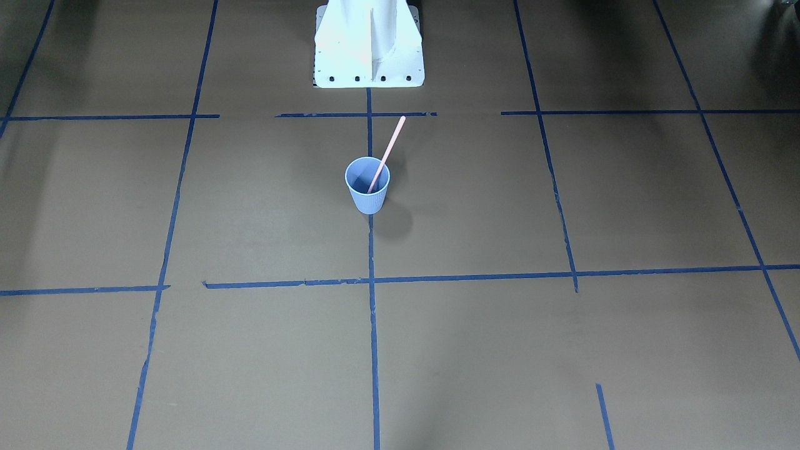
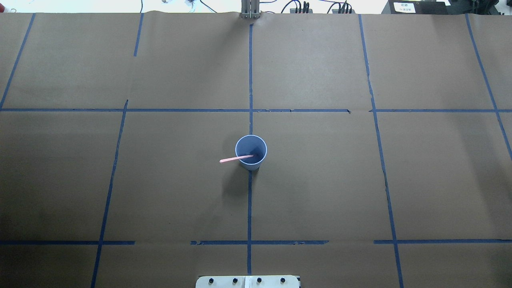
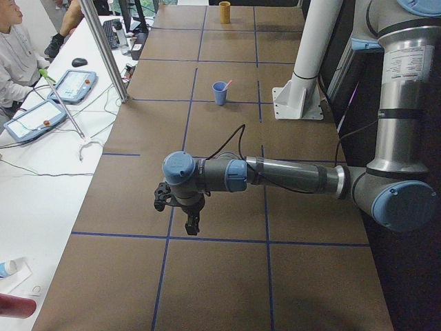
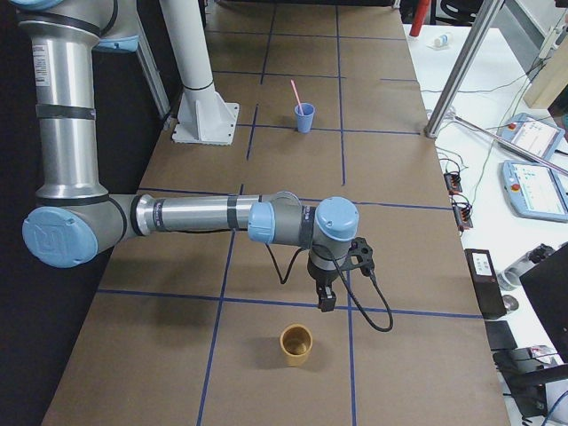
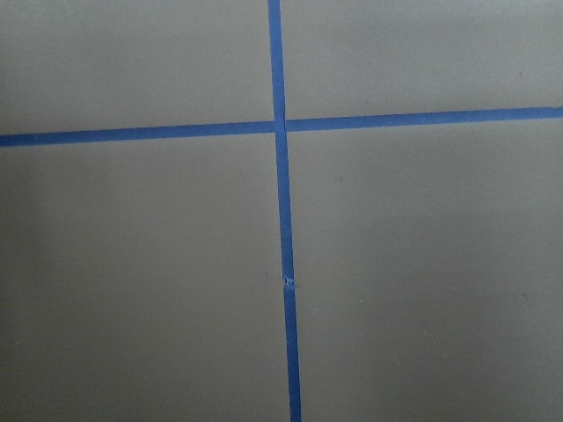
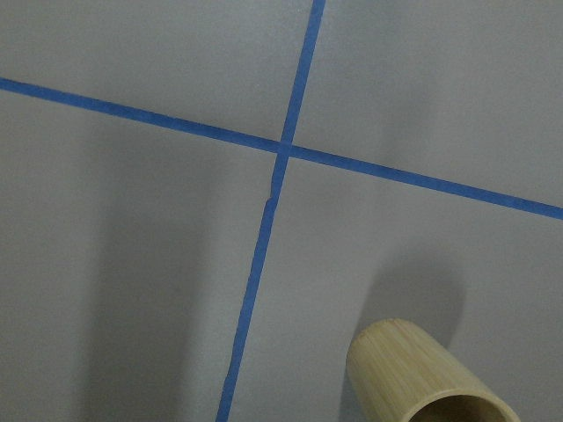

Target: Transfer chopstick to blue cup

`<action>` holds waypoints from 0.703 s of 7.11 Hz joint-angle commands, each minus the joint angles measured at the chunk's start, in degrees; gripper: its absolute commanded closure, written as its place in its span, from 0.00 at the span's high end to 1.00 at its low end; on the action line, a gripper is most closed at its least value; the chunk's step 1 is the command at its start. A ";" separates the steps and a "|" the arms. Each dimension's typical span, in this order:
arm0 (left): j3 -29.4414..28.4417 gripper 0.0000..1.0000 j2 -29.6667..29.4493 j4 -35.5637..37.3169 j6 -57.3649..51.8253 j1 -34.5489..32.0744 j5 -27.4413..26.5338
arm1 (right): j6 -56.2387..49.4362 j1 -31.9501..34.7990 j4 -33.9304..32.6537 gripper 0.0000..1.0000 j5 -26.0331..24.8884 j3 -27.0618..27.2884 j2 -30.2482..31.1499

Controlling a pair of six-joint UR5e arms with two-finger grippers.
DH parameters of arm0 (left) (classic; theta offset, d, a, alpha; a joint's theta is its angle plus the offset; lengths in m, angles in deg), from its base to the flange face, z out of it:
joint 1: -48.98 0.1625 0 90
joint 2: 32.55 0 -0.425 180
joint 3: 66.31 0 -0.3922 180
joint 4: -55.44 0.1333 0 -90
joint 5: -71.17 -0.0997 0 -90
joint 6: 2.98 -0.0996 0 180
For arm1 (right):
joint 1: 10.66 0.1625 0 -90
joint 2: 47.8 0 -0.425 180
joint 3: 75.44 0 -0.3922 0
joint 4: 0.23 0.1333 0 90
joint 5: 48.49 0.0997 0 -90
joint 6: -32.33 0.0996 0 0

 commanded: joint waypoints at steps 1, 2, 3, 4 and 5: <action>2.43 1.00 1.29 -0.73 -0.09 -0.04 0.09 | -0.21 -0.51 0.09 1.00 0.54 0.28 0.63; 2.18 1.00 2.17 -1.51 -0.09 -0.13 -0.25 | 0.23 -1.29 0.01 1.00 0.72 0.45 0.63; 1.30 1.00 2.17 -1.43 0.09 -0.04 0.09 | 0.23 -1.30 0.00 1.00 0.81 0.36 0.71; 1.30 1.00 2.26 -1.43 0.09 -0.04 -0.08 | 0.23 -1.21 0.09 1.00 0.81 0.28 0.71; 1.21 1.00 2.18 -1.26 0.09 -0.04 -0.17 | 0.14 -1.30 0.01 1.00 0.81 0.36 0.80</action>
